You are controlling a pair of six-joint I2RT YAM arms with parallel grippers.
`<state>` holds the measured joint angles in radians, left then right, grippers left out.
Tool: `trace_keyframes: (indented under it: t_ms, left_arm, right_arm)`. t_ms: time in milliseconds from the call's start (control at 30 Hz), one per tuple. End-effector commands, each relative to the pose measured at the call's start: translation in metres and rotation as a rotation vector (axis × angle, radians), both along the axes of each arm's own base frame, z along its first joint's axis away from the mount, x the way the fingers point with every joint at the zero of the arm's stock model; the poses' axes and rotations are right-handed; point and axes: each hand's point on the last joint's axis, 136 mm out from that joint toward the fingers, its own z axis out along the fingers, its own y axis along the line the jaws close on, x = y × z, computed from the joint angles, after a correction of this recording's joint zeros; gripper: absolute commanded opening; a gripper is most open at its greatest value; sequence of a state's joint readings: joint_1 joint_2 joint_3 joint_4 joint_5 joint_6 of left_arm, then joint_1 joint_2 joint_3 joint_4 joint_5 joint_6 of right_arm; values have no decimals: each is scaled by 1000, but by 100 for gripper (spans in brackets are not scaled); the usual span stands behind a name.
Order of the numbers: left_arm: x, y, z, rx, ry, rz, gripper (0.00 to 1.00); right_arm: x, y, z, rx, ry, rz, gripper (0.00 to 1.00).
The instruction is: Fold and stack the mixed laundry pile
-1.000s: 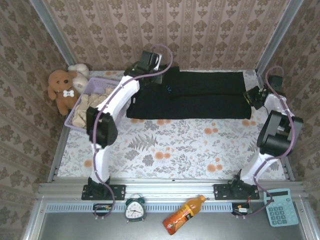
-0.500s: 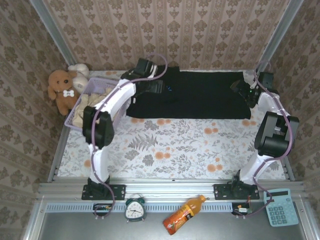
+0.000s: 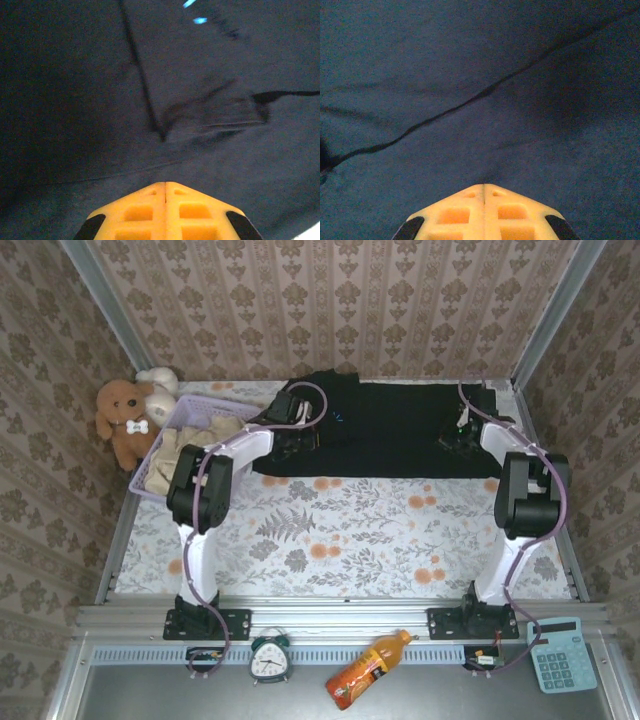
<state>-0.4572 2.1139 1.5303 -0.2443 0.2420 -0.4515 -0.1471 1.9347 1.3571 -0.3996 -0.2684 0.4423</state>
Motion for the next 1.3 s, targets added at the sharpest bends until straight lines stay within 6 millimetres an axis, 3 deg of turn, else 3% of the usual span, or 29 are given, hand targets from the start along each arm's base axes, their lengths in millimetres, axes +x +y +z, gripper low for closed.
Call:
trace_keyframes:
  t_ms: [0, 100, 233, 500, 533, 667, 733, 833, 900, 933, 1000, 1100, 1267]
  left_arm:
    - [10, 25, -23, 28, 40, 103, 0]
    - [2, 36, -43, 79, 89, 124, 0]
    - [-21, 48, -60, 122, 156, 139, 0]
    - [-111, 80, -69, 178, 234, 141, 0]
    - [-129, 73, -70, 195, 247, 110, 0]
    - [-175, 78, -69, 267, 279, 85, 0]
    - [-189, 82, -68, 291, 284, 93, 0]
    - [-199, 86, -63, 294, 275, 113, 0]
    - [-193, 85, -51, 292, 241, 115, 8]
    - [-186, 81, -40, 280, 215, 108, 14]
    - [-173, 65, -18, 223, 167, 89, 30]
    - [-160, 34, 10, 82, 129, 60, 40]
    - [-158, -4, 20, -45, 118, 44, 42]
  right_arm:
    - [-14, -22, -32, -48, 143, -96, 2]
    - [-27, -23, -47, -68, 211, -102, 5]
    - [-61, -16, -55, -77, 292, -96, 6]
    - [-130, 9, -60, -32, 342, -71, 6]
    - [-143, 11, -61, -26, 353, -70, 6]
    - [-194, 3, -62, -100, 385, -93, 6]
    - [-207, 5, -59, -51, 378, -108, 6]
    - [-210, 11, -46, -18, 336, -103, 8]
    - [-204, 18, -31, -16, 283, -73, 13]
    - [-198, 21, -17, -35, 229, -50, 20]
    - [-187, 26, 2, -63, 157, -21, 33]
    - [-173, 27, 22, -64, 75, -23, 40]
    - [-160, 30, 28, -28, 16, -41, 41]
